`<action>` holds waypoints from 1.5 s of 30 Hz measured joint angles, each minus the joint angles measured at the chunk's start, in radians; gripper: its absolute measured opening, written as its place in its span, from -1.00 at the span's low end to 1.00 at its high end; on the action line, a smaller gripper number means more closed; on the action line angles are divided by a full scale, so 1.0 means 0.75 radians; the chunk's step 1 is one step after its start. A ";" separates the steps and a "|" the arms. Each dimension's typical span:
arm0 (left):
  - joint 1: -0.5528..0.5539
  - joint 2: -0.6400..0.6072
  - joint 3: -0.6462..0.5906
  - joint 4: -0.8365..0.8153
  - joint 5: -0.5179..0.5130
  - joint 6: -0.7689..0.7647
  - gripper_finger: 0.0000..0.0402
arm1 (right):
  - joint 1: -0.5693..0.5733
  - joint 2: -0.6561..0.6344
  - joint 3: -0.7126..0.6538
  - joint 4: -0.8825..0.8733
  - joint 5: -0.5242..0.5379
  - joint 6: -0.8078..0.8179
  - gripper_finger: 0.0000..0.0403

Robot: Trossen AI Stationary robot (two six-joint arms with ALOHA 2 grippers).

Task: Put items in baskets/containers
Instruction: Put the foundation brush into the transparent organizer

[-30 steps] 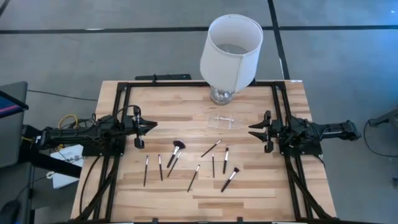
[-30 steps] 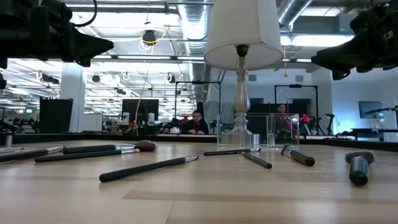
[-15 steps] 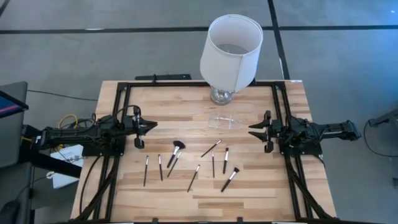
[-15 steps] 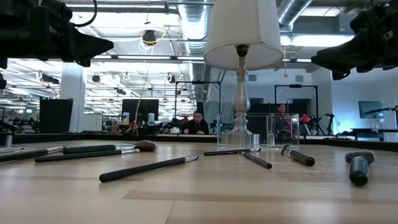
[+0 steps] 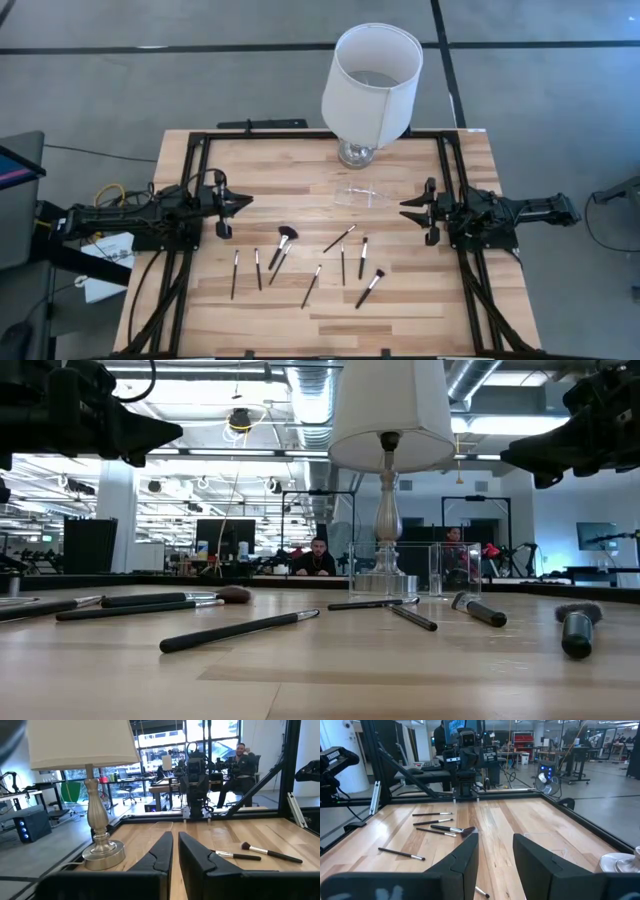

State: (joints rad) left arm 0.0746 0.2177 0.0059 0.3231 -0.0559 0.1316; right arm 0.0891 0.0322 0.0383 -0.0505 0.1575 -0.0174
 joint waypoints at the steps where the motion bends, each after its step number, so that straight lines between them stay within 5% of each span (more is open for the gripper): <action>1: 0.000 0.000 0.000 0.002 0.000 -0.022 -0.86 | 0.000 0.000 0.000 0.001 0.000 -0.003 -0.44; 10: 0.000 0.001 0.000 0.048 -0.006 -0.275 -0.83 | 0.000 0.001 -0.004 0.070 0.004 -0.080 -0.44; 15: 0.000 0.069 0.008 0.210 -0.094 -0.221 -0.64 | 0.000 0.000 -0.004 0.246 0.003 0.002 -0.44; 24: 0.000 0.459 0.245 0.210 -0.338 -0.192 -0.23 | 0.003 0.000 -0.002 0.487 0.002 0.066 -0.44; 35: -0.006 0.769 0.368 0.144 -0.414 -0.148 -0.17 | 0.003 0.002 0.000 0.557 -0.001 0.104 -0.44; 40: 0.014 0.765 0.368 0.151 -0.414 -0.094 -0.17 | 0.003 0.146 -0.001 0.643 0.001 0.232 -0.44; 45: 0.082 0.768 0.368 0.174 -0.415 -0.082 -0.17 | 0.001 0.477 0.009 0.893 0.088 0.271 -0.34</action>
State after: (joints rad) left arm 0.1363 0.7937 0.2821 0.4534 -0.3671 0.0704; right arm 0.0899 0.3903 0.0454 0.6193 0.2236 0.1860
